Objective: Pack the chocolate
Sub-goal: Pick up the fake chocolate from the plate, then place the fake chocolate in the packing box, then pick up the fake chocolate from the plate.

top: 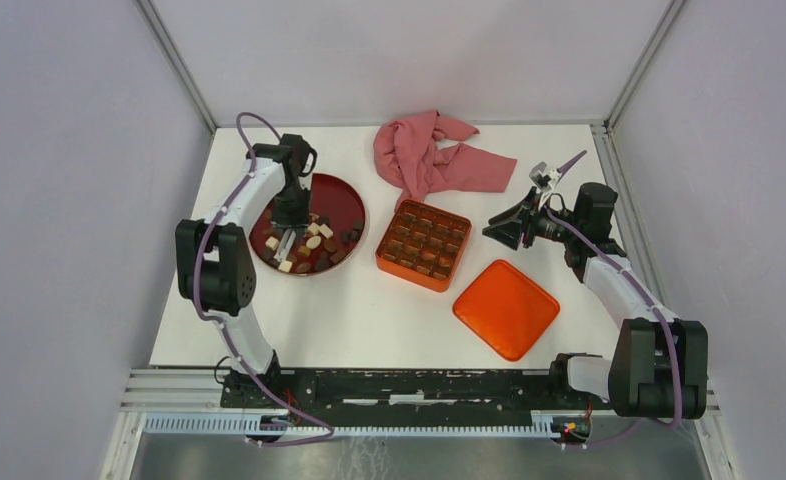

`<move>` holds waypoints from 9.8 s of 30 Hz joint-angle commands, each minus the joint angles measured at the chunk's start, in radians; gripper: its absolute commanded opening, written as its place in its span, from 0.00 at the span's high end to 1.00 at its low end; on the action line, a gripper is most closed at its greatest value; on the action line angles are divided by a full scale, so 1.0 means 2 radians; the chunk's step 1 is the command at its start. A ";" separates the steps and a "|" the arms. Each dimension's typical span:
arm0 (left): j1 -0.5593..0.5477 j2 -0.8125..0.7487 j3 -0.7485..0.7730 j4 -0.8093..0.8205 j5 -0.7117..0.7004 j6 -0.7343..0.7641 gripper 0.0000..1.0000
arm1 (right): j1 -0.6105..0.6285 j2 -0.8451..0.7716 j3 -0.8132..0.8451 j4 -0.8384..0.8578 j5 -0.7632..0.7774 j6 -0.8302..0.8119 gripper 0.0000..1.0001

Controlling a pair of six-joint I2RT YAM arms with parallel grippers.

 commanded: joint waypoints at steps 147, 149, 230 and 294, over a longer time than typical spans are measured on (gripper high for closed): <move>-0.098 -0.231 -0.158 0.099 0.078 -0.071 0.62 | 0.000 -0.018 0.026 -0.026 0.012 -0.042 0.52; -0.098 -0.227 -0.164 0.103 0.094 -0.072 0.61 | 0.000 -0.017 0.026 -0.025 0.012 -0.043 0.52; -0.098 -0.170 -0.218 0.113 0.106 -0.068 0.60 | 0.000 -0.015 0.025 -0.024 0.011 -0.040 0.52; -0.096 -0.279 -0.192 0.151 0.119 -0.101 0.98 | 0.000 -0.019 0.024 -0.023 0.010 -0.039 0.52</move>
